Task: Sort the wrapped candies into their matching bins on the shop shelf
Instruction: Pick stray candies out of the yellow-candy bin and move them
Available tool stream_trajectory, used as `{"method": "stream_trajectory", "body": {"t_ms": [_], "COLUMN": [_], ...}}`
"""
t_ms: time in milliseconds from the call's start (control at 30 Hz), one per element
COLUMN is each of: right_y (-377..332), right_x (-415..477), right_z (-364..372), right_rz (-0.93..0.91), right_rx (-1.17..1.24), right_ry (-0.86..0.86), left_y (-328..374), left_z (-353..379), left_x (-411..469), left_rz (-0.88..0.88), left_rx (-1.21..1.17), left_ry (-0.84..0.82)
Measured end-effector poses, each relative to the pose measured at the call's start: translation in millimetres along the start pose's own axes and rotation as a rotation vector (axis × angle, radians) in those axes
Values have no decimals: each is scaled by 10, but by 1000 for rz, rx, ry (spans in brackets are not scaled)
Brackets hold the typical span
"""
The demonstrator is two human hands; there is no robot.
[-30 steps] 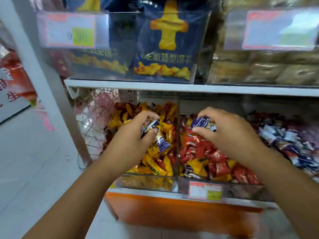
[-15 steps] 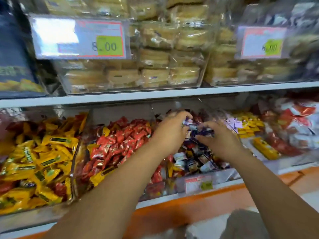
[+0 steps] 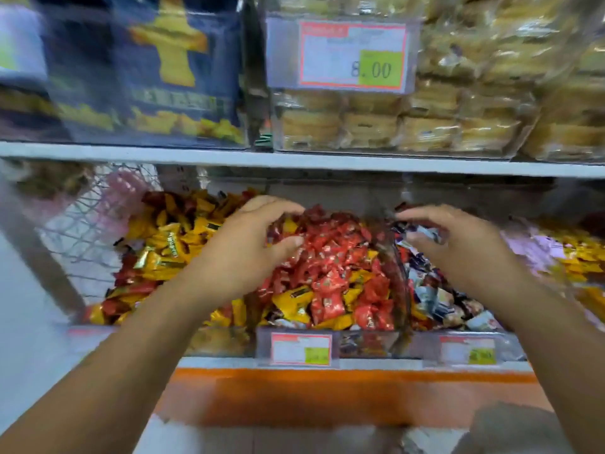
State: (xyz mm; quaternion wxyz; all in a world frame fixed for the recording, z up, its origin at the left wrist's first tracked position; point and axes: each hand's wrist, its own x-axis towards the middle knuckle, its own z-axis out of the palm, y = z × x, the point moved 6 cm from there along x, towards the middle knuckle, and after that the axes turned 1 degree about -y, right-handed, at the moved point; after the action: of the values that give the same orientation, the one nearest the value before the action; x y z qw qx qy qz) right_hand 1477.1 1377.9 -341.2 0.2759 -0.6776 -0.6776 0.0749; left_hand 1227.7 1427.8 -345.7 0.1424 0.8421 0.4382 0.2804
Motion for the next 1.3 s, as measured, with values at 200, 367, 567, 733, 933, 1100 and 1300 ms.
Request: {"method": "stream_trajectory", "body": {"t_ms": [200, 367, 567, 733, 933, 1100, 1300], "right_y": [-1225, -1927, -2173, -2278, -2683, -2588, -2752], "right_x": [115, 207, 379, 543, 337, 450, 328], "right_z": [697, 1434, 2148, 2280, 2476, 2573, 2419], "right_rz": [-378, -541, -475, -440, -624, -535, -629], "right_rx": [118, 50, -403, -554, -341, -205, -6], "right_ry": [-72, -310, -815, -738, -484, -481, -452], "left_y": [-1027, -1387, -1567, -1658, -1671, -1658, -1636], "left_z": [-607, -731, -788, -865, -933, -949, -951], "left_x": [-838, -1287, -1534, -1645, -1720, -1729, -1783], "left_rz": [-272, -367, -386, -404, -461, -498, -519], "left_rx": [149, 139, 98, 144, 192, 230, 244], "left_ry": [60, -23, -73, -41, -32, -59, -86]}}
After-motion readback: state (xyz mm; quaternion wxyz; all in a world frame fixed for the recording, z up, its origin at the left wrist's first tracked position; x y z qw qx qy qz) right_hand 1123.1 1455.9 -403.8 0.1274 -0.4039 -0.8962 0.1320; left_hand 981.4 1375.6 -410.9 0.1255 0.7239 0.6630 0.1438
